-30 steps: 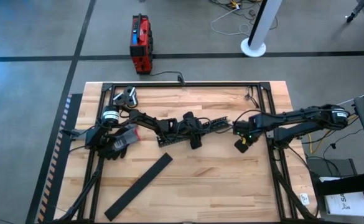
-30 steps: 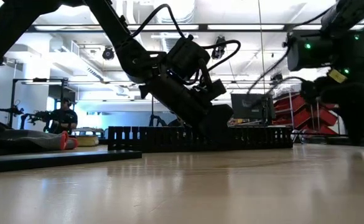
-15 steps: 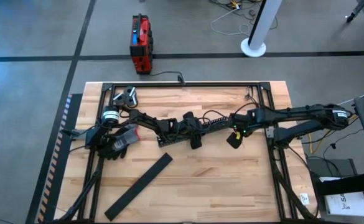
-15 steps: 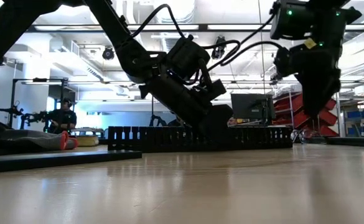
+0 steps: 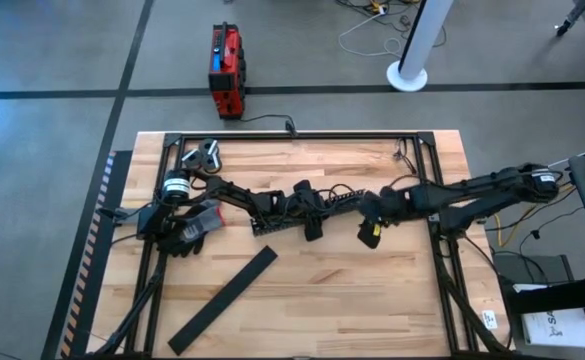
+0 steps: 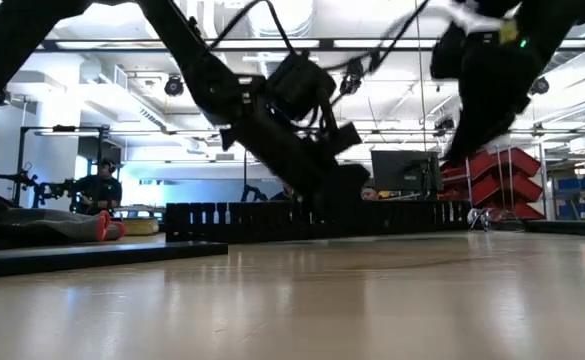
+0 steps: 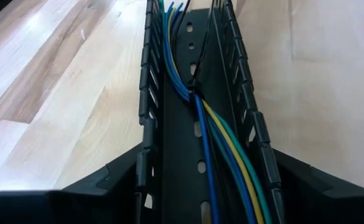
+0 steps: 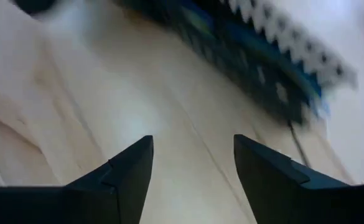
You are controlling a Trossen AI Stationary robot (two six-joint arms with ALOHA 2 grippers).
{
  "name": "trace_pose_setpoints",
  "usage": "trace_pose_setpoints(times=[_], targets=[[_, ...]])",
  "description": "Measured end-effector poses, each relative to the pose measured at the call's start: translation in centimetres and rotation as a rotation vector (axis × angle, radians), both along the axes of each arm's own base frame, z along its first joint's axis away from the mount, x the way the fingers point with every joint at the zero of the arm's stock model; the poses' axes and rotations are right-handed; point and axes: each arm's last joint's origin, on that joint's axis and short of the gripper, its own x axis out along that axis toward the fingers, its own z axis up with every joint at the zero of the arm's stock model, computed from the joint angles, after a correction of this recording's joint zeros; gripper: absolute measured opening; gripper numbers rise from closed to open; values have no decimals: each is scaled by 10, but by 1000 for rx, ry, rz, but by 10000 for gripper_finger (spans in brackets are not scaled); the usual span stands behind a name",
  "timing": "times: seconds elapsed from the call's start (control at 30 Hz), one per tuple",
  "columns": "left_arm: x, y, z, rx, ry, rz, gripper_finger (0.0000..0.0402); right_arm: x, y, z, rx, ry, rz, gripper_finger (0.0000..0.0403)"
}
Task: Ziptie cables
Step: Close the black cable duct
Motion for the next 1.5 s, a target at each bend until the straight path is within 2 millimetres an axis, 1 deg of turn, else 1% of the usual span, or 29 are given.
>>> trace_pose_setpoints(times=[0.07,0.13,0.2,0.27,0.4,0.53,0.6,0.7,0.73,0.83,0.9,1.0,1.1,1.17,1.27,1.33,1.43,1.5], targets=[[-2,0,7,0,3,-1,250,7,14,2,-90,-96,65,203],[-3,0,18,2,-19,0,259,11,29,4,-164,-195,124,199],[-3,0,33,5,-65,1,267,15,42,6,-216,-286,178,195],[-4,0,40,2,-82,5,274,18,53,8,-238,-374,228,195],[-6,0,48,-4,-97,8,283,20,67,13,-261,-476,349,200],[-14,-1,64,-21,-67,18,288,20,72,13,-267,-481,463,208],[-23,-2,78,-44,-35,33,289,22,73,12,-275,-476,523,213],[-42,-3,109,-50,-5,37,285,28,77,6,-299,-488,622,223],[-49,-4,121,-50,-11,37,283,33,79,4,-303,-510,647,227],[-73,-8,148,-60,32,37,277,47,86,-4,-306,-583,685,242],[-91,-13,166,-79,38,41,275,59,90,-9,-343,-643,699,253],[-116,-22,194,-109,6,41,276,82,92,-13,-395,-732,656,272],[-141,-34,215,-113,-48,4,280,113,90,-18,-419,-753,624,293],[-157,-40,226,-114,-99,-23,283,133,89,-25,-411,-736,644,307],[-184,-47,232,-117,-144,-53,287,165,90,-36,-366,-745,720,324],[-202,-48,232,-118,-165,-62,289,186,90,-42,-348,-757,768,333],[-223,-48,226,-126,-198,-65,292,218,85,-49,-360,-780,791,341],[-233,-47,219,-135,-229,-62,293,239,83,-54,-381,-793,785,343]])
